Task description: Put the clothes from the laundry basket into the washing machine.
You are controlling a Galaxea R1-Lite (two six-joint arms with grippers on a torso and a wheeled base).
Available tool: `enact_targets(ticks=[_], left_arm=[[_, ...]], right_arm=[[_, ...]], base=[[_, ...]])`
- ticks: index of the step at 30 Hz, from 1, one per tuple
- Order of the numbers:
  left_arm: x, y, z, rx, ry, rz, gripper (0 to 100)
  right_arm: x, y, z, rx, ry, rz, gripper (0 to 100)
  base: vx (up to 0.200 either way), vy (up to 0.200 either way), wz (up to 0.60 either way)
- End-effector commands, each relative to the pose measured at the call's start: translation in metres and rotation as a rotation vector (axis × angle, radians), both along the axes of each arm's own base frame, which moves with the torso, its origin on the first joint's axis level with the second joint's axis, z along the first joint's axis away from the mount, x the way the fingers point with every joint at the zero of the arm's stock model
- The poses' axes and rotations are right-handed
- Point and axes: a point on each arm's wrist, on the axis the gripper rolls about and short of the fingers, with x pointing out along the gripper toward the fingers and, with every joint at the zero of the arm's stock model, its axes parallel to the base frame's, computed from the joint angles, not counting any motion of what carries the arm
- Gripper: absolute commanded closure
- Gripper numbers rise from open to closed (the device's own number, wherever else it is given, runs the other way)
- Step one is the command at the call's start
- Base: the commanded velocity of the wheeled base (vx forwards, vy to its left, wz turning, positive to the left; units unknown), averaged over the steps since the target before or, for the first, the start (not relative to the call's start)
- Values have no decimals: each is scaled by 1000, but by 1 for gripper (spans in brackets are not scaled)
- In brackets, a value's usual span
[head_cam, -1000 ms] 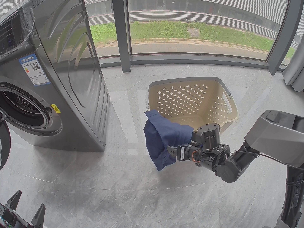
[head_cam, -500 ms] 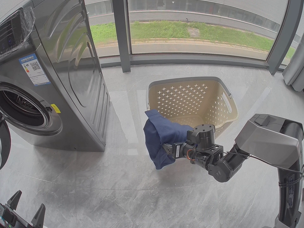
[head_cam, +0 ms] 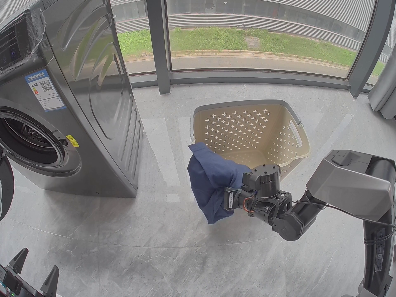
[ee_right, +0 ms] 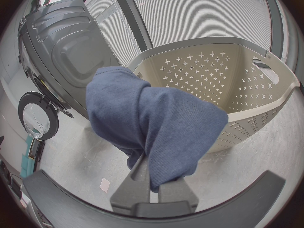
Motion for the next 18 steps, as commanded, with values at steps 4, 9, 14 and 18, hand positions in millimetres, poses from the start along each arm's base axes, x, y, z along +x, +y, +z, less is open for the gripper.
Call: enact_targets(ticks=[4, 9, 14, 18], left_arm=[[1, 0, -5, 1, 17, 0, 0], [1, 0, -5, 1, 17, 0, 0], [1, 0, -5, 1, 17, 0, 0], [1, 0, -5, 1, 17, 0, 0]], right_arm=[[-28, -12, 53, 52, -66, 14, 100], [-57, -23, 93, 102, -124, 30, 100], [-77, -32, 122, 164, -174, 30, 100], [-92, -44, 150, 238, -228, 25, 100]], base=[[0, 0, 0], [0, 0, 0], [0, 0, 0], [0, 0, 0]])
